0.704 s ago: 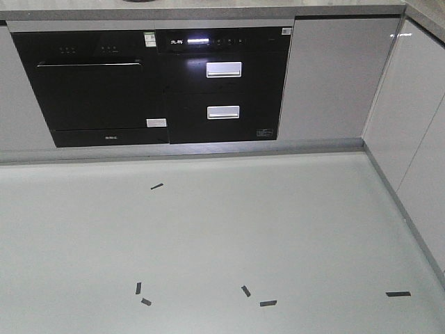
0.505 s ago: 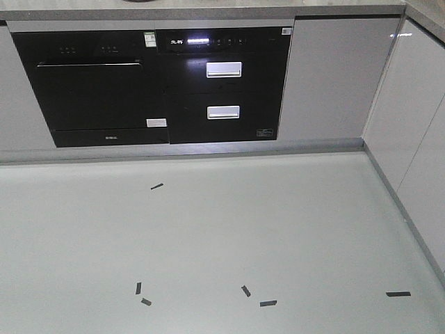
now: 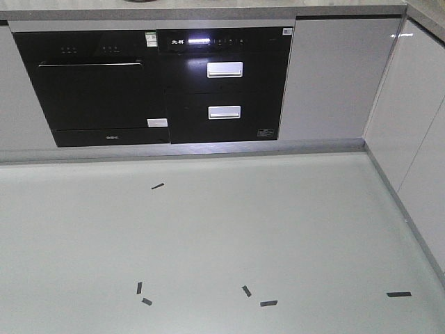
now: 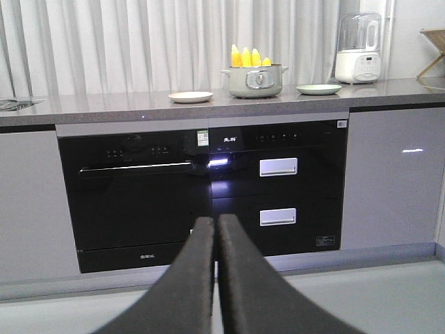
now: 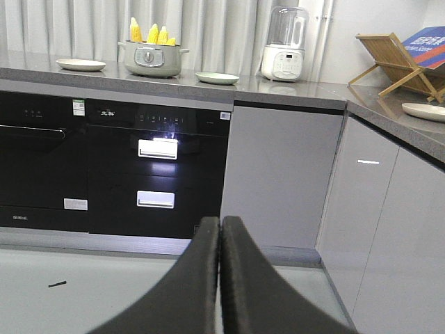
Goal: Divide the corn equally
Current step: 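Drive the base forward toward the counter with the corn pot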
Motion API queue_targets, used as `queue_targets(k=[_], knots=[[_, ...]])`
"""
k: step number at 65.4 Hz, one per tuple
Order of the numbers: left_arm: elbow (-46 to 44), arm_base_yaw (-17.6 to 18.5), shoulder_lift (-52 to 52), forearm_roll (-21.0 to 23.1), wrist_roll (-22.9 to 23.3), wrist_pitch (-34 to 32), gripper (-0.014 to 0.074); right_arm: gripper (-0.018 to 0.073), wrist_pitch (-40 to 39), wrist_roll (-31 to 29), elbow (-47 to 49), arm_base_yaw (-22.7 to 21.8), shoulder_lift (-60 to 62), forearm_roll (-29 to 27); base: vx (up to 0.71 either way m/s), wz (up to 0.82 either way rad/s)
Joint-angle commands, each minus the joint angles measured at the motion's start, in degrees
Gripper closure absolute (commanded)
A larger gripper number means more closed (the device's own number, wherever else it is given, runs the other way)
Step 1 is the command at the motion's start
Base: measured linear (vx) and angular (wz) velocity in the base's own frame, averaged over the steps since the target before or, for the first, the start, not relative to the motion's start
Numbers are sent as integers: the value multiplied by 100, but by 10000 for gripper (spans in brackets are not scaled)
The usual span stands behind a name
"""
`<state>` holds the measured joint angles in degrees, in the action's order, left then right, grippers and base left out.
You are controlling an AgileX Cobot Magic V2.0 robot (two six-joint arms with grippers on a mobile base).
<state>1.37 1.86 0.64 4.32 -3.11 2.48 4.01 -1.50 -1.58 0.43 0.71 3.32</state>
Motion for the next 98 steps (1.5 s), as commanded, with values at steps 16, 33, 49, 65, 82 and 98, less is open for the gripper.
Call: queue_targets(k=[16, 33, 49, 65, 82, 98], knots=[[71, -6, 86, 60, 50, -450, 603, 563, -432, 14, -65, 0, -13, 11, 0, 0], [71, -6, 86, 60, 50, -450, 603, 563, -432, 14, -65, 0, -13, 11, 1, 0], [71, -6, 86, 60, 50, -450, 603, 563, -432, 14, -65, 0, -13, 11, 2, -1], [71, -6, 86, 60, 50, -450, 603, 563, -432, 14, -65, 0, -13, 11, 4, -1], [71, -6, 86, 60, 50, -450, 603, 563, -432, 14, -65, 0, -13, 11, 6, -3], [71, -6, 86, 60, 50, -450, 603, 563, -432, 14, -65, 0, -13, 11, 6, -1]])
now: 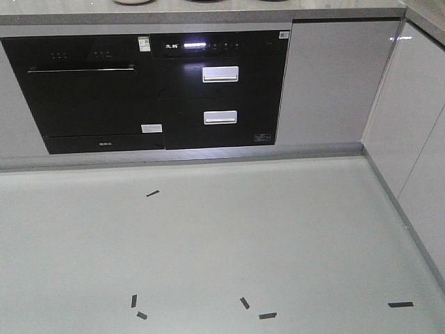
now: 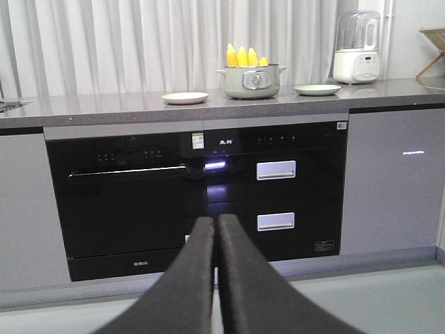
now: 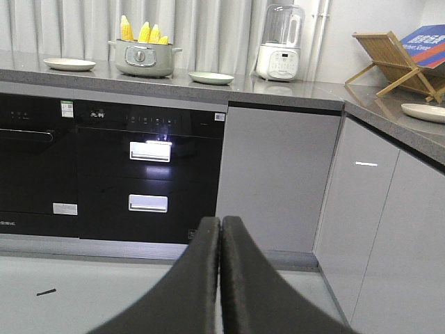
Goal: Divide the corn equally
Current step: 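Drive the base forward toward the counter with the corn pot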
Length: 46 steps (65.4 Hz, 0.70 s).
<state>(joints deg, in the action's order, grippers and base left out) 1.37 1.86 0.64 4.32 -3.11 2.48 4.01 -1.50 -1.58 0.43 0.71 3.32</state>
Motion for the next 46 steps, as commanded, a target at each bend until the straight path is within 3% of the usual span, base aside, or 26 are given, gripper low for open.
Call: queue_targets(k=[1, 46], knots=[[71, -6, 86, 60, 50, -450, 603, 563, -432, 14, -65, 0, -13, 11, 5, 3], [71, -6, 86, 60, 50, -450, 603, 563, -432, 14, -65, 0, -13, 11, 8, 7]])
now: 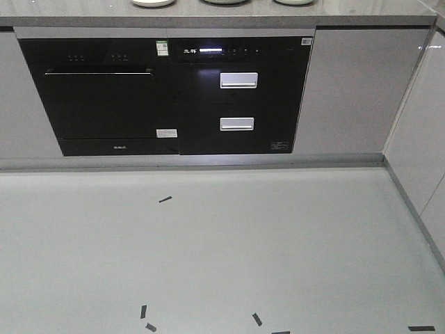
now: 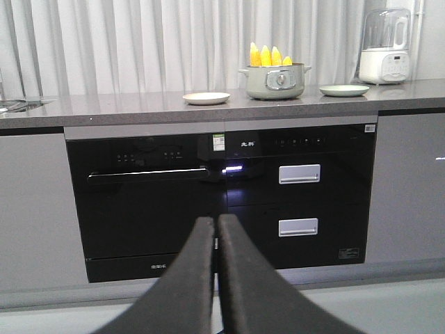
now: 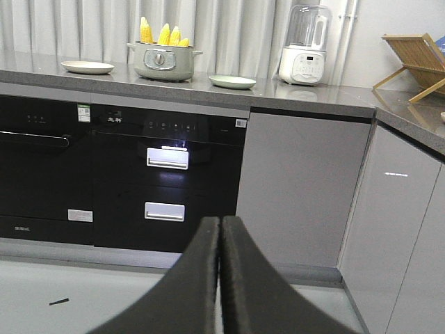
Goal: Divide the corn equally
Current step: 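Drive the base forward toward the counter with the corn pot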
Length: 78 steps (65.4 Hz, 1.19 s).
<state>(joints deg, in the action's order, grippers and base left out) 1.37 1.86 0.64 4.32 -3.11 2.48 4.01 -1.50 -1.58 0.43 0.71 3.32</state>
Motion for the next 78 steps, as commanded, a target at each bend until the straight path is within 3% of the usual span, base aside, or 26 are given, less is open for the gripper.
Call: queue_targets(k=[1, 78], knots=[[71, -6, 86, 60, 50, -450, 603, 563, -432, 14, -65, 0, -13, 11, 12, -1], [71, -6, 86, 60, 50, -450, 603, 563, -432, 14, -65, 0, -13, 11, 16, -5]])
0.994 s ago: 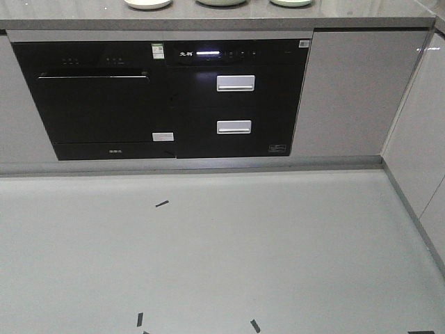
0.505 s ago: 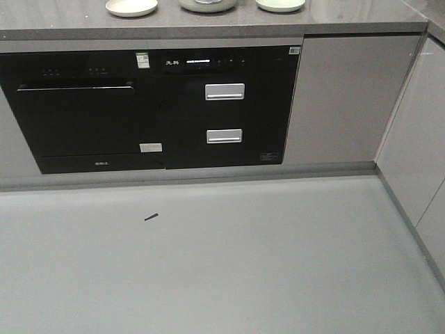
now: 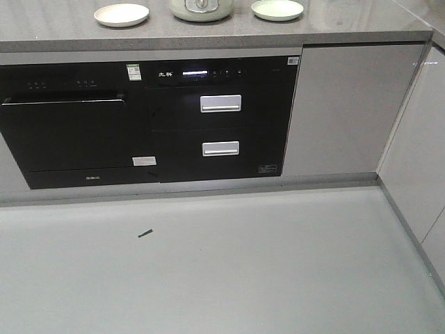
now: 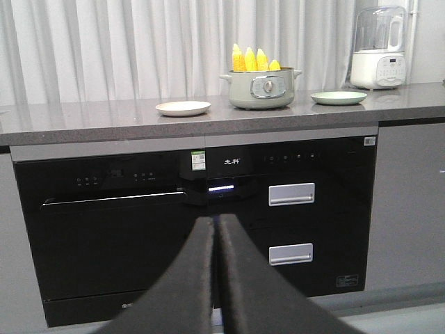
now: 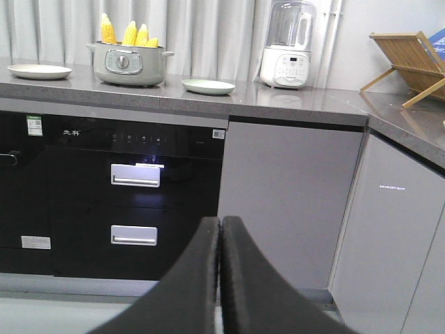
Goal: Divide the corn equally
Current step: 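Drive the base forward toward the counter with the corn pot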
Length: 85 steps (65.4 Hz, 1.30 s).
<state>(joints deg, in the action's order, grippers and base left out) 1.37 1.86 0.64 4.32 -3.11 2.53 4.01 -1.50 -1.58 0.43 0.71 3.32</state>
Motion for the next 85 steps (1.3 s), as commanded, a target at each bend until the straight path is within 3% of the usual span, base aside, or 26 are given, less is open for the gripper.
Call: queue_targets(k=[1, 85], knots=[[71, -6, 86, 60, 50, -455, 603, 563, -432, 14, -65, 0, -13, 11, 18, 2], [71, -6, 86, 60, 50, -455, 603, 563, -432, 14, -65, 0, -13, 11, 16, 2]])
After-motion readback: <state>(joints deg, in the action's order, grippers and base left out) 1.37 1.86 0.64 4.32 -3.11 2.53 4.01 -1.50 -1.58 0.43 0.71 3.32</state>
